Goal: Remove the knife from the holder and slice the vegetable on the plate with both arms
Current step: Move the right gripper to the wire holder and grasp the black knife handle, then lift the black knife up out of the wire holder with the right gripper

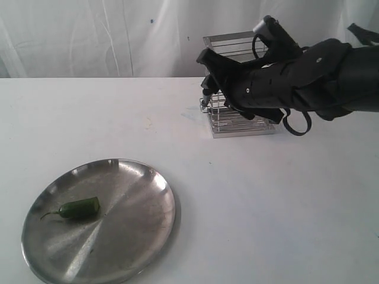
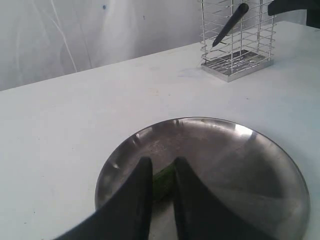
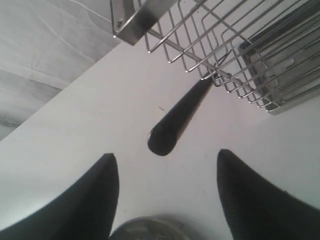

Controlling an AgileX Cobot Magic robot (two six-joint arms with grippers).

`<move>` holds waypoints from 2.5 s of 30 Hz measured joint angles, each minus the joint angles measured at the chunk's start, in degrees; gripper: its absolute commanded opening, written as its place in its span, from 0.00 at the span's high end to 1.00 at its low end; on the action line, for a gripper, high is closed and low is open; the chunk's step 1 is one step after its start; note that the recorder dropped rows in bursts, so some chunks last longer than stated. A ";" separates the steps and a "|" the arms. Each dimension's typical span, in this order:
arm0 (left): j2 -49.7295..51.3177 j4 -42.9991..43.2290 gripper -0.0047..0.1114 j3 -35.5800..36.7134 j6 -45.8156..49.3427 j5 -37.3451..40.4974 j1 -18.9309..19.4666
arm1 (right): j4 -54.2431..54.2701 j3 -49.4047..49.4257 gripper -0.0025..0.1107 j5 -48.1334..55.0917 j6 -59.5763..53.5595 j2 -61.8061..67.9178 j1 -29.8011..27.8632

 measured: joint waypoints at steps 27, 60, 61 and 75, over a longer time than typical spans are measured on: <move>0.00 0.00 0.77 0.00 0.00 0.00 0.00 | -0.34 -7.51 0.78 -1.70 -2.63 9.39 0.00; 0.00 0.00 0.77 0.00 0.00 0.00 0.00 | -24.03 -16.06 0.98 16.44 -20.59 1.64 -2.76; 0.00 0.00 0.77 0.00 0.00 0.00 0.00 | -24.89 -16.06 0.98 17.46 -20.63 0.15 -2.76; 0.00 0.00 0.77 0.00 0.00 0.00 0.00 | -31.42 -7.14 0.98 27.24 -17.74 -23.73 -2.58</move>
